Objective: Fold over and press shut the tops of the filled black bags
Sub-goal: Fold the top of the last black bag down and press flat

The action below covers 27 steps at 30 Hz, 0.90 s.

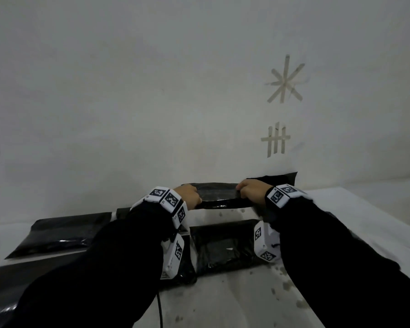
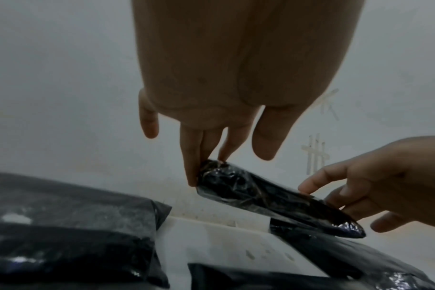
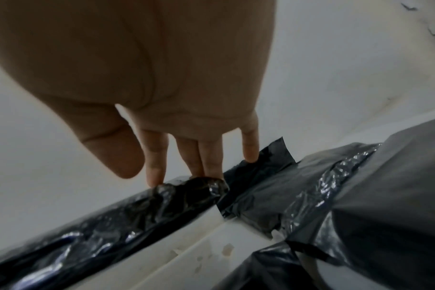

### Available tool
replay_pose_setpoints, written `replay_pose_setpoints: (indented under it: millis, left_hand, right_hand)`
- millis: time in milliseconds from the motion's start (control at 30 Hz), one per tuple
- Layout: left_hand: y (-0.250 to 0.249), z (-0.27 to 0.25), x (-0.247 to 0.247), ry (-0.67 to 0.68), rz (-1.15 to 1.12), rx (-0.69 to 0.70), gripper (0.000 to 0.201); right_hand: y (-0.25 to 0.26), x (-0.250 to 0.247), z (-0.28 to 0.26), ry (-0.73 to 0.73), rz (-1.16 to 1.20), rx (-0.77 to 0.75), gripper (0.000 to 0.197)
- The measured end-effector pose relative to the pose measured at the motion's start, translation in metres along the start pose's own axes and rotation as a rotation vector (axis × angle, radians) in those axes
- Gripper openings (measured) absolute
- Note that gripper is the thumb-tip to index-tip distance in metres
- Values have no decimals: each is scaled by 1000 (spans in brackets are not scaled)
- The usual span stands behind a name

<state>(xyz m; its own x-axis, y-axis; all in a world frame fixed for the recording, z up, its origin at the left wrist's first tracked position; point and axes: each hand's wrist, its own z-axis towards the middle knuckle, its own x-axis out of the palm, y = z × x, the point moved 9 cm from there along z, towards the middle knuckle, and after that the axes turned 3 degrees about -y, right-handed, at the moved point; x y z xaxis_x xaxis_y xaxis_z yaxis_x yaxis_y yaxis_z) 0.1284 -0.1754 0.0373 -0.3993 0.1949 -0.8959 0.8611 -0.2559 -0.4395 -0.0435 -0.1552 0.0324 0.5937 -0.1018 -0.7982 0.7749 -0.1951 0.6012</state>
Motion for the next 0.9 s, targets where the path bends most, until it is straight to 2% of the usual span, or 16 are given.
replay_pose_setpoints:
  millis: [233,333,500,600,667,733,833,900]
  left_hand:
    - [14,33,48,139,68,-60,39]
    - [17,34,61,201,78,-61,47]
    - [25,38,64,210,59,-77,64]
    - [26,34,58,204,103,-76,61]
    - [20,32,50,166,90,-63,52]
    - [9,31,42,105,93,-39,51]
    - [-21,30,38,32,11,25,60]
    - [-50,33,46,26,-72,86,49]
  right_hand:
    - [-31,38,43,90,-134,63,39]
    - [-37,45,48,126,-190,71,39]
    - [-37,46,48,151,-238,39,40]
    - [-32,35,41,154,-208,8,38]
    - [-32,20,36,110,-187,-32,39]
    - [-39,-1,31,35,-142,-51,39]
    - [-59,-31,24,-28,-95,-31,34]
    - [-78,-51,20,-71,-111,21,28]
